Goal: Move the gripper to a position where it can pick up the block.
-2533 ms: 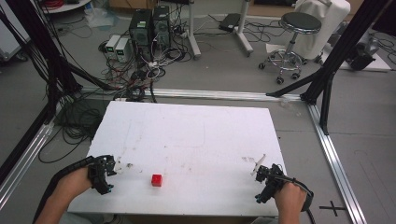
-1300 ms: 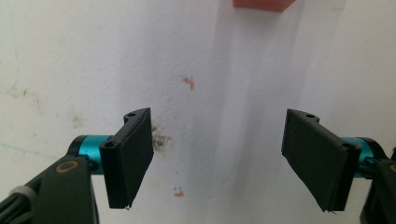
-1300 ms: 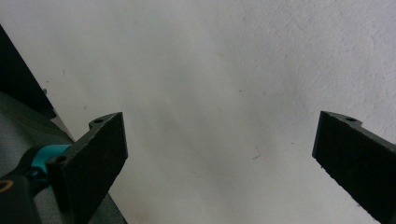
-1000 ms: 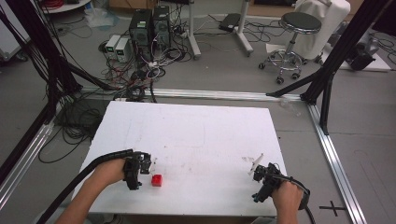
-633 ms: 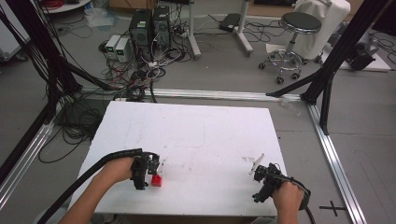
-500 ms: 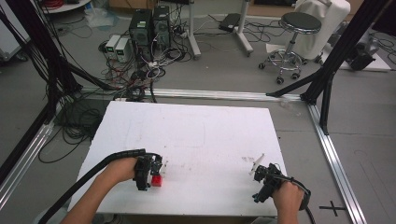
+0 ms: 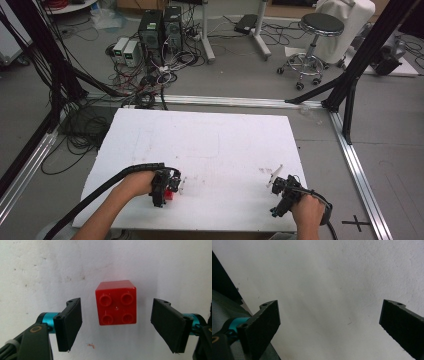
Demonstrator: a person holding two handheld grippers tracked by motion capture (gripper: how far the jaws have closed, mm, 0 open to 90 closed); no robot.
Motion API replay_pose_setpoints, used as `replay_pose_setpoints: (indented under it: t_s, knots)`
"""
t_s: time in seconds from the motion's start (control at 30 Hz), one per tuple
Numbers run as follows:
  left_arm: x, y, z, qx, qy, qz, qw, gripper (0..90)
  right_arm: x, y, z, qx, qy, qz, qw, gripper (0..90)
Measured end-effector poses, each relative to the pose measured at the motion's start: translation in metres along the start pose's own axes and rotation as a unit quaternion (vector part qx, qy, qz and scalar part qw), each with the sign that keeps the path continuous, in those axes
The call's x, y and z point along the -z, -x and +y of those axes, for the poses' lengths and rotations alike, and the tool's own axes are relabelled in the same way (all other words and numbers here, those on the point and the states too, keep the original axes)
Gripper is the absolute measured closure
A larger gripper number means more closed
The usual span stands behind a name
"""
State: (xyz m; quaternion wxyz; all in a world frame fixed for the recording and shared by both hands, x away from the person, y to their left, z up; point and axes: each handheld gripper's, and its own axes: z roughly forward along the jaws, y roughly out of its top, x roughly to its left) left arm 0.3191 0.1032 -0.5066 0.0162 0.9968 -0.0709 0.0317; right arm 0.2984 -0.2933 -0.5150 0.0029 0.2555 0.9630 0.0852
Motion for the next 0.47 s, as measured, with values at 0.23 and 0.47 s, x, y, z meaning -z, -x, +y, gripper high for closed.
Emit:
replay_pose_setpoints:
  t_s: [0.23, 0.47]
  knots:
    - [-0.0057, -0.0009, 0.0014, 0.001, -0.007, -0.004, 1.0, 25.4, -0.0003, 0.0002, 0.0, -0.001, -0.001, 0.001, 1.0, 2.4]
    - [-0.0042, -0.0004, 0.0007, 0.005, -0.004, -0.011, 0.9999, 25.4, -0.0013, 0.0002, 0.0018, 0.003, -0.004, 0.002, 1.0, 2.4]
